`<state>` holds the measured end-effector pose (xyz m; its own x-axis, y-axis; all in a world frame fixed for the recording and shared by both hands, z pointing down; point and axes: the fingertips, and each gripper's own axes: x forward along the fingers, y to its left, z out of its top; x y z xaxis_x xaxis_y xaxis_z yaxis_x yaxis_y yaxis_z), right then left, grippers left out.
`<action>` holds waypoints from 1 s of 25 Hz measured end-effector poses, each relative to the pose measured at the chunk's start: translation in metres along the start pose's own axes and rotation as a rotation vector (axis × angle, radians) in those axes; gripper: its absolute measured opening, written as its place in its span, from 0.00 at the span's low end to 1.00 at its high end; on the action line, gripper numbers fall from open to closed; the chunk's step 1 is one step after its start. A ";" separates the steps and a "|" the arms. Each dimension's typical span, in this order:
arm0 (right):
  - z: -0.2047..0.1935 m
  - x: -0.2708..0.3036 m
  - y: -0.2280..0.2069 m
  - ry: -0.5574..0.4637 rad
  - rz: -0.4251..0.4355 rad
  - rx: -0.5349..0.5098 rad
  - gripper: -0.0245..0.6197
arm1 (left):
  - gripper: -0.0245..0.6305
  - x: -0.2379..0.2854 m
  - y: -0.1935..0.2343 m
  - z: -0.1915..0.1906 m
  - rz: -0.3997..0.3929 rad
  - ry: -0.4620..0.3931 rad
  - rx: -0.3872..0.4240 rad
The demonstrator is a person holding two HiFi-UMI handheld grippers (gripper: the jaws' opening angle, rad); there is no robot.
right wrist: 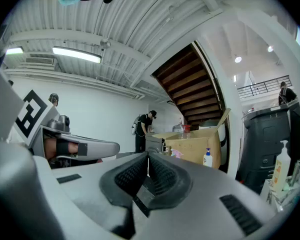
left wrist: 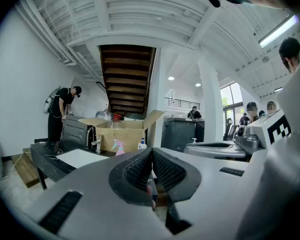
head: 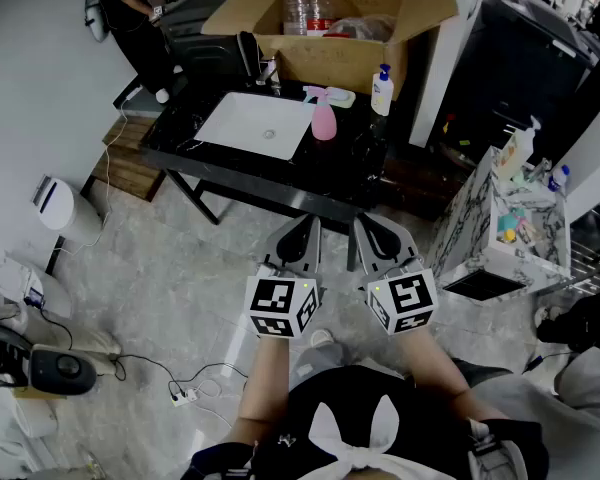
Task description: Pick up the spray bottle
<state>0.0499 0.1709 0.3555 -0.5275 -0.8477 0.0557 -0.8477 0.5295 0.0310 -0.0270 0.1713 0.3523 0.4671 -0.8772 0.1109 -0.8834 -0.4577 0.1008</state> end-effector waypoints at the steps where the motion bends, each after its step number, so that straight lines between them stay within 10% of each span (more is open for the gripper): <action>1: -0.001 0.004 -0.001 -0.001 -0.003 0.004 0.08 | 0.08 0.002 0.003 0.000 -0.002 0.002 -0.001; 25: -0.007 0.065 -0.011 0.001 -0.049 0.000 0.08 | 0.08 0.048 0.056 -0.009 -0.076 0.026 -0.034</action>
<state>0.0252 0.1105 0.3656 -0.4852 -0.8727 0.0552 -0.8726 0.4873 0.0337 -0.0538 0.1053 0.3725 0.5337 -0.8360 0.1274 -0.8439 -0.5169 0.1438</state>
